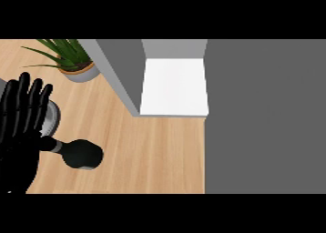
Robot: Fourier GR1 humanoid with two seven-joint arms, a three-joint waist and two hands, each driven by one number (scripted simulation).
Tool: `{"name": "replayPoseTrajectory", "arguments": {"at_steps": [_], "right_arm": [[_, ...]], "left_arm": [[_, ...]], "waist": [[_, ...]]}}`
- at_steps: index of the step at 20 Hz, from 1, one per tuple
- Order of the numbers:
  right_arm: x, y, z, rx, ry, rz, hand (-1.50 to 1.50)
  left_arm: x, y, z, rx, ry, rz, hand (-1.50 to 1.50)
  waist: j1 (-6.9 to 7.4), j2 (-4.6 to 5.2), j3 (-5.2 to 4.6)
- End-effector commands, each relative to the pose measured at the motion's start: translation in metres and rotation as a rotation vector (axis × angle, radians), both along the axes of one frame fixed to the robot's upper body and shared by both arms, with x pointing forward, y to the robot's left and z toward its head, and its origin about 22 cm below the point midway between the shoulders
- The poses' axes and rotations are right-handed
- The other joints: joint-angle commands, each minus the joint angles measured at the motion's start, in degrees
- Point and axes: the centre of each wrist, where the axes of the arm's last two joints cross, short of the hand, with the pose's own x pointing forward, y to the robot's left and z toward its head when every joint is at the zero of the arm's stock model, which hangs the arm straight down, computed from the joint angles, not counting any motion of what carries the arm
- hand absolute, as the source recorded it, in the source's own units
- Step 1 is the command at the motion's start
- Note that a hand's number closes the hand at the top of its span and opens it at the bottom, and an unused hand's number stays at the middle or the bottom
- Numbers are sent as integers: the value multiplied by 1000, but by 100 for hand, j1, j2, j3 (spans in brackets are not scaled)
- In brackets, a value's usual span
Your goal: Pick up the wine, place it into the cabinet and close the cabinet
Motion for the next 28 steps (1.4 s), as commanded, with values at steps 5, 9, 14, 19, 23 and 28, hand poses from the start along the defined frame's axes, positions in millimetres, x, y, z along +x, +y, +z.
{"name": "replayPoseTrajectory", "arguments": {"at_steps": [5, 9, 14, 19, 23, 28], "right_arm": [[-27, 8, -9, 52, 67, 64, -150], [-43, 17, -14, 33, 225, 259, -150], [-59, 0, 4, 31, 227, 257, -150], [-78, 12, 28, 46, 231, 255, -150], [-78, 12, 32, 32, 238, 284, -150], [-84, 17, 49, 37, 223, 254, -150]], "left_arm": [[-24, -1, 4, 114, 15, -446, -150], [-49, -16, -18, -96, 245, -652, -150], [-89, 0, 1, -123, 260, -718, -150], [-106, 13, 32, -107, 269, -723, -150], [-118, 5, 46, -120, 262, -714, -150], [-117, 4, 40, -140, 272, -678, -150]], "waist": [[-172, -189, -188], [-152, -202, -189], [-93, -169, -184], [-97, -163, -183], [-91, -169, -176], [-86, -176, -182]]}}
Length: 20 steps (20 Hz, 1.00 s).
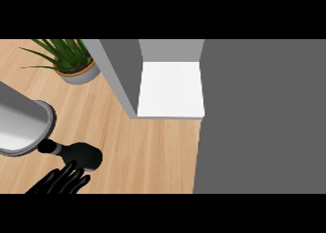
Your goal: Pick up the wine, place it into the cabinet and close the cabinet
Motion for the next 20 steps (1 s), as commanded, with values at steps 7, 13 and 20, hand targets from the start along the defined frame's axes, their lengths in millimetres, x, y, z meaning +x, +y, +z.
{"name": "replayPoseTrajectory", "arguments": {"at_steps": [7, 13, 20], "right_arm": [[-11, 3, 24, 15, -21, 2, -150], [-20, -3, 29, -1, -29, -32, -150], [-14, 1, 36, 14, -29, -27, -150]], "left_arm": [[-23, -1, 52, -104, -94, 19, -150], [-15, 17, 52, -73, -96, 64, -150], [-4, 43, 59, -15, -111, 108, -150]], "waist": [[-20, 8, 3], [-30, -10, 2], [33, -12, -5]]}}
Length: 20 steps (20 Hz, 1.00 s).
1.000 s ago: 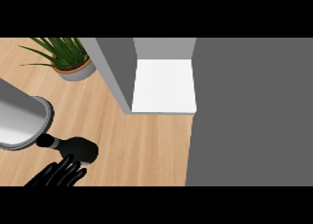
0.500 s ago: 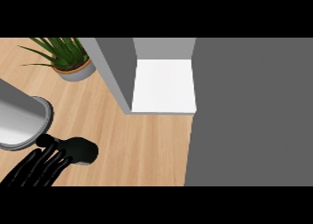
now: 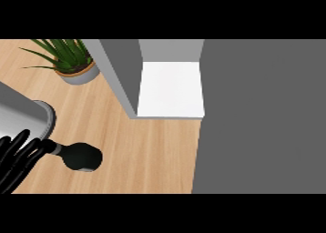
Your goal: Pick up the wine, place it into the cabinet and close the cabinet
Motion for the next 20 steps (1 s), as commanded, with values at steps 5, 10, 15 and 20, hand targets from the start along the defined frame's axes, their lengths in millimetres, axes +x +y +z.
{"name": "replayPoseTrajectory", "arguments": {"at_steps": [5, 10, 15, 20], "right_arm": [[-28, -1, 17, 18, -35, 18, -150], [-35, -5, 29, 17, -26, 27, -150], [-31, 2, 29, 19, -24, 30, -150], [-42, -5, 27, 22, -40, 27, -150]], "left_arm": [[-11, 12, 40, -103, -61, -62, -150], [10, 51, 34, -115, -49, -3, -150], [28, 63, 31, -112, 37, -14, -150], [32, 59, 17, -76, 68, -27, -150]], "waist": [[-35, -9, 2], [-50, 5, -3], [-76, 20, -3], [-124, 16, 3]]}}
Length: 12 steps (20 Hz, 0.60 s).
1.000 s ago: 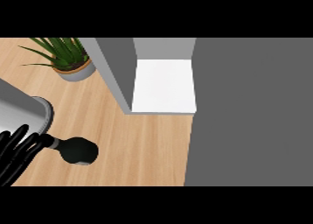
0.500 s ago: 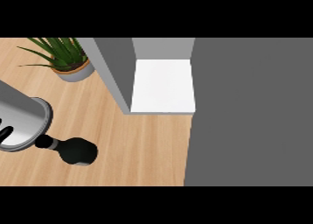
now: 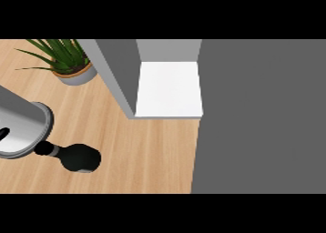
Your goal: Pick up the wine, place it into the cabinet and close the cabinet
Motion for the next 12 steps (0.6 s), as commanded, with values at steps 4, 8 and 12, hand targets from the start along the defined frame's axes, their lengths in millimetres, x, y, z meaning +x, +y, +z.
{"name": "replayPoseTrajectory", "arguments": {"at_steps": [4, 8, 12], "right_arm": [[-25, 5, 16, 51, -36, 52, -150], [-34, -2, 23, 42, -37, 66, -150], [-22, 11, 12, 51, -34, 50, -150]], "left_arm": [[19, 16, -49, 22, 66, -30, -150], [30, 20, -57, 6, 62, -26, -150], [28, 10, -73, 26, 43, 15, -150]], "waist": [[-20, 8, -5], [-32, 5, -1], [10, 5, 0]]}}
